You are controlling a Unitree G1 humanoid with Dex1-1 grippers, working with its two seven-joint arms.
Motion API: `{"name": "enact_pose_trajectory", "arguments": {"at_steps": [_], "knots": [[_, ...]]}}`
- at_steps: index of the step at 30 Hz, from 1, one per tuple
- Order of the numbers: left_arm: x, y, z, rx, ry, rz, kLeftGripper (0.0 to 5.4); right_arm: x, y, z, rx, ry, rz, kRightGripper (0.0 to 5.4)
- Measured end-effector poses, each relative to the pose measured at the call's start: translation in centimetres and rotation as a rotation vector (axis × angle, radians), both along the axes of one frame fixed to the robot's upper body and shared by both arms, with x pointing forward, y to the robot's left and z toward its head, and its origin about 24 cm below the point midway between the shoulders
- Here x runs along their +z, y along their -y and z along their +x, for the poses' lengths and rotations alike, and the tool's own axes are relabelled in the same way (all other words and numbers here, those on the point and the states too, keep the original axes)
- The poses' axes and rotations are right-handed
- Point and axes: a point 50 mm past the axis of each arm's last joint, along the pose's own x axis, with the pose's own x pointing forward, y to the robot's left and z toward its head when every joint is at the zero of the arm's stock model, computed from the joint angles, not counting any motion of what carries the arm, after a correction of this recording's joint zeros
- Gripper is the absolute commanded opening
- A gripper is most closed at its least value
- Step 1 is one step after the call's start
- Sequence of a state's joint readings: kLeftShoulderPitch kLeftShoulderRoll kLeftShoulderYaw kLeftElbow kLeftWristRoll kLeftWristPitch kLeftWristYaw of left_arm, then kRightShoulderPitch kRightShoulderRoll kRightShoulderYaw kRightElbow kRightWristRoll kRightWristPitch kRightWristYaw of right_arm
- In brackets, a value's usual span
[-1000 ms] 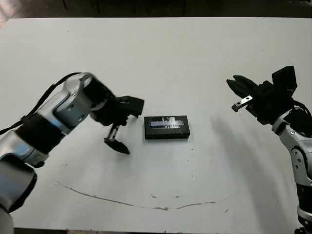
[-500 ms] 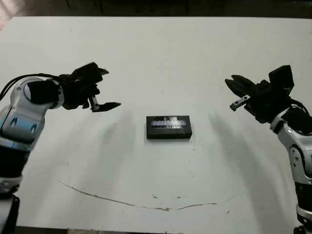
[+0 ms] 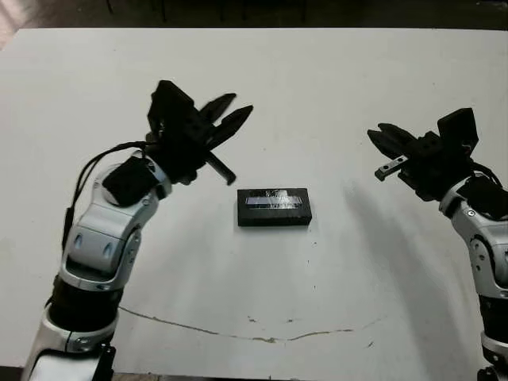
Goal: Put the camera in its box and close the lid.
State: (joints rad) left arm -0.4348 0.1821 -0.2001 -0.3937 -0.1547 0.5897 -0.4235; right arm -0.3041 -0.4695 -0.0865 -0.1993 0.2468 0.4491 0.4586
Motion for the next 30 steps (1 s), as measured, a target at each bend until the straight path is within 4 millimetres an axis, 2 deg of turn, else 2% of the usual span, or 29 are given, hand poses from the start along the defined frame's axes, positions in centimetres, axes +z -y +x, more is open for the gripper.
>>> {"name": "enact_pose_trajectory", "arguments": {"at_steps": [6,12,23,30], "knots": [[-3.2,2.3,-1.1,-0.053,-0.177,0.142,0.02,-0.1,0.0,-0.1,0.003,0.006,-0.003,0.0],[-6.2,1.8,-1.4,0.02,-0.383,0.229,0.02,-0.1,-0.1,-0.2,0.005,0.007,-0.001,0.0],[-6.7,1.9,-1.8,0.05,-0.459,0.262,0.02,-0.2,-0.1,-0.2,0.004,0.003,0.002,0.0],[-6.1,1.4,-1.9,0.047,-0.49,0.245,0.02,-0.1,-0.1,-0.2,0.008,0.006,0.003,0.0]]}}
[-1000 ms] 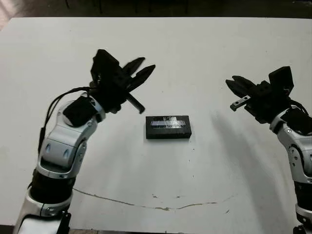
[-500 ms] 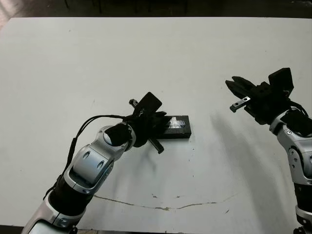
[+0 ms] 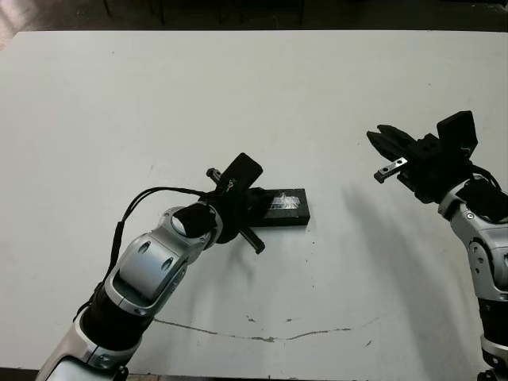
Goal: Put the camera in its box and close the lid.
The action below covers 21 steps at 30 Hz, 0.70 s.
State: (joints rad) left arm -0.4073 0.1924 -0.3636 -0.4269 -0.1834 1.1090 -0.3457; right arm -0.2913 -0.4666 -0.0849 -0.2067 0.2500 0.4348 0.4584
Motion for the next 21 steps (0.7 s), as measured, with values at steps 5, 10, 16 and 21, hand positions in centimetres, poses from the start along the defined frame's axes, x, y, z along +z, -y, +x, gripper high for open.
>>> {"name": "enact_pose_trajectory", "arguments": {"at_steps": [5,10,16,21], "knots": [[0.9,-1.1,-0.3,0.018,-0.026,-0.063,0.02,0.2,-0.2,-0.1,0.009,0.01,0.009,0.0],[3.5,-3.3,-0.3,0.097,0.065,-0.211,0.02,0.0,-0.4,-0.5,0.006,0.014,0.035,0.0],[7.1,-6.4,0.3,0.35,0.418,-0.434,0.02,0.3,-0.7,-0.6,-0.03,0.049,0.075,0.0],[7.6,-9.1,1.4,0.587,0.77,-0.41,0.02,0.0,-1.3,-0.4,-0.073,0.07,0.124,0.0]]}}
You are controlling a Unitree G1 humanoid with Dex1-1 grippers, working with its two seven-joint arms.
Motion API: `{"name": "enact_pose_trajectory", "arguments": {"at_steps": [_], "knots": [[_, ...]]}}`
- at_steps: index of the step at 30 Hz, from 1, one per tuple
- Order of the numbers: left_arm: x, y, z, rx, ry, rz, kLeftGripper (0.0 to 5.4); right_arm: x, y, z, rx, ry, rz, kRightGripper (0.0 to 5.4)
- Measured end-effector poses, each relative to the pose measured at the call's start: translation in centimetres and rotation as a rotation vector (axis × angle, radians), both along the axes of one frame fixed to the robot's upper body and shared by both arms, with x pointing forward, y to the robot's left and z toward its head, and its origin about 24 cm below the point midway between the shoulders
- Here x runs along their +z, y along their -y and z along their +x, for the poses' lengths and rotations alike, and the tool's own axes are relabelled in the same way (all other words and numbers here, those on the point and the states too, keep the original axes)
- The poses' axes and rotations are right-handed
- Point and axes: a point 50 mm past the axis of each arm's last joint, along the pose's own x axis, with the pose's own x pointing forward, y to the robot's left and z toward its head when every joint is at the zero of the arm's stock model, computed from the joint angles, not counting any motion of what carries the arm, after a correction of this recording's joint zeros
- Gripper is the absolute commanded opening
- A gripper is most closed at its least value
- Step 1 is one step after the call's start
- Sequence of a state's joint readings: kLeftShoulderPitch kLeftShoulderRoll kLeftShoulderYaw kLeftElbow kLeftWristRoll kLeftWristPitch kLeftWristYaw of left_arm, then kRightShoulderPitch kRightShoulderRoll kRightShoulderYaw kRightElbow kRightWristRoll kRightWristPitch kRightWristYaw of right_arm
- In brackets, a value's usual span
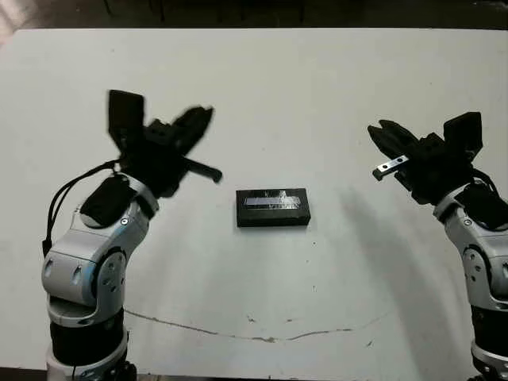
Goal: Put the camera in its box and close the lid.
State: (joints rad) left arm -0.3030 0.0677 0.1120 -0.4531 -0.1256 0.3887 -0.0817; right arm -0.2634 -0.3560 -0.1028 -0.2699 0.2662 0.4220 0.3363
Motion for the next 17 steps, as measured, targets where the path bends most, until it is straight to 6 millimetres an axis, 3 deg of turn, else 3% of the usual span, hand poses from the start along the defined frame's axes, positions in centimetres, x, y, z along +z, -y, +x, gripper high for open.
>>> {"name": "enact_pose_trajectory", "arguments": {"at_steps": [6,10,17], "knots": [[-3.1,-3.2,-0.4,0.164,0.139,0.211,0.02,-0.4,-0.7,0.5,-0.044,0.139,-0.067,0.0],[-5.6,-4.9,-1.0,0.248,0.107,0.197,0.02,-0.9,-1.1,0.3,-0.063,0.212,-0.076,0.0],[-5.2,-5.5,-1.0,0.331,0.109,0.13,0.02,-0.7,-1.0,0.0,-0.108,0.321,-0.042,0.0]]}}
